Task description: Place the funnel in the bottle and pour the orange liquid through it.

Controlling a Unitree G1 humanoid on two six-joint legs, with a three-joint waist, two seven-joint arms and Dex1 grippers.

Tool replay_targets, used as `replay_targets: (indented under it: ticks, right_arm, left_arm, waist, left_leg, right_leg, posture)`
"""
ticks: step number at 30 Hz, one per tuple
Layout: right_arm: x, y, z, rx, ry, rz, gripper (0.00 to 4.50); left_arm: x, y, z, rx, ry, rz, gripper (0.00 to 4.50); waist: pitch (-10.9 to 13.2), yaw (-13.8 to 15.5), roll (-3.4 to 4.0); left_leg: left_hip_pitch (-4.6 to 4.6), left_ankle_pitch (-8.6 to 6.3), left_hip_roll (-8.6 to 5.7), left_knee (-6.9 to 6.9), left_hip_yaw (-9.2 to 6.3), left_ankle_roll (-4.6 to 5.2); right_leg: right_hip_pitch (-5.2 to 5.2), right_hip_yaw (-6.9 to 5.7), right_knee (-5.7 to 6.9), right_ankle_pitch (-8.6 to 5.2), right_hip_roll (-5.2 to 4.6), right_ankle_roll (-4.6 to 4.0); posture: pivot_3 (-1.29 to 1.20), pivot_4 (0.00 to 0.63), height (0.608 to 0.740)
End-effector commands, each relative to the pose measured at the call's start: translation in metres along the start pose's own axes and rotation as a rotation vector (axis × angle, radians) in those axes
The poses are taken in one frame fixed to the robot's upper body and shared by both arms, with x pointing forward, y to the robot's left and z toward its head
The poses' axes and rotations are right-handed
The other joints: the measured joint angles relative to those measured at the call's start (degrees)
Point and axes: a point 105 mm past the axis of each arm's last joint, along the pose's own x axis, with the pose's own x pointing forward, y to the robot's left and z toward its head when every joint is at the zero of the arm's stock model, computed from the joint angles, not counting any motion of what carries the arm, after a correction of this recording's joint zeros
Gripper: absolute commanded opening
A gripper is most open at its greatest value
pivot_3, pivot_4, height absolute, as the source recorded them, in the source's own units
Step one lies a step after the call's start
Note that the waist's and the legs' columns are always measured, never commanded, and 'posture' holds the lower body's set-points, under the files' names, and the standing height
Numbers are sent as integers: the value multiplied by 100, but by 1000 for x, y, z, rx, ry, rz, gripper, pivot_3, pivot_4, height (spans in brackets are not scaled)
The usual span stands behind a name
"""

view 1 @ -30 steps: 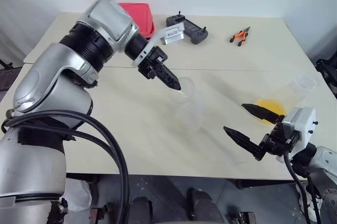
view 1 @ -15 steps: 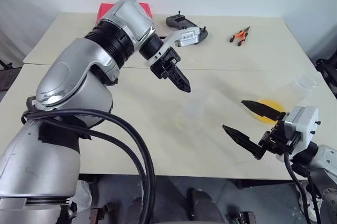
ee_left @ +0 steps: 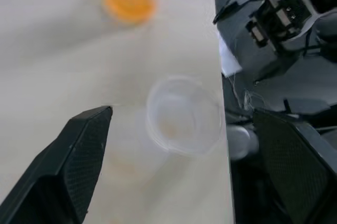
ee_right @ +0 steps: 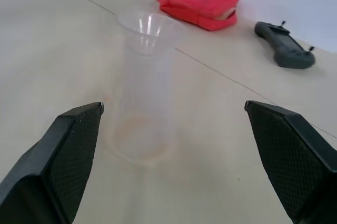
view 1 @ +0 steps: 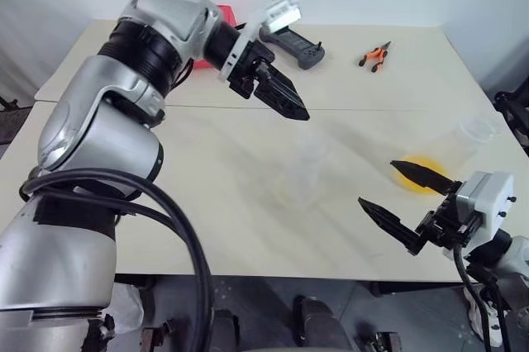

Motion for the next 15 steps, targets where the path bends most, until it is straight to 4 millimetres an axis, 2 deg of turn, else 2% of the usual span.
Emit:
replay_targets:
  ticks: [1,4,9,12,15]
  right_arm:
    - [-5,-1,12,-30,-24,-27,4500]
    - [-9,-7,12,-32,-18,-58,4500]
    - [-15,-18,12,-38,-15,-137,4500]
    - [-22,-24,12,-36,-17,-236,4500]
    - [-30,-26,10,-25,1,-303,4500]
  left_arm:
    - [-10,-9,6,124,-201,-47,4471]
    - [-17,-12,-2,230,-394,-10,4471]
    - [-24,-19,-28,304,-513,69,4471]
    - [-28,-25,-59,417,-537,121,4471]
    - [-34,-23,-72,425,-579,201,4471]
  waist:
    - [0,-2,0]
    - [0,-8,1]
    - [0,2,0]
    - [-5,8,9]
    - [-5,38,8]
  left_leg:
    - [0,1,1,2,0,0]
    - [-3,1,4,9,-3,-2]
    - [-2,3,5,16,-3,-5]
    - [4,3,4,21,-2,-5]
    - [3,5,4,23,-3,-8]
  right_leg:
    - [-1,0,3,0,0,0]
    - [-5,1,13,0,-1,0]
    - [-5,1,18,1,-1,1]
    - [2,2,22,1,-1,1]
    - [0,1,25,1,0,1]
  posture:
    - [0,150,740]
    - [0,150,740]
    - [0,150,740]
    - [0,150,740]
    - [0,150,740]
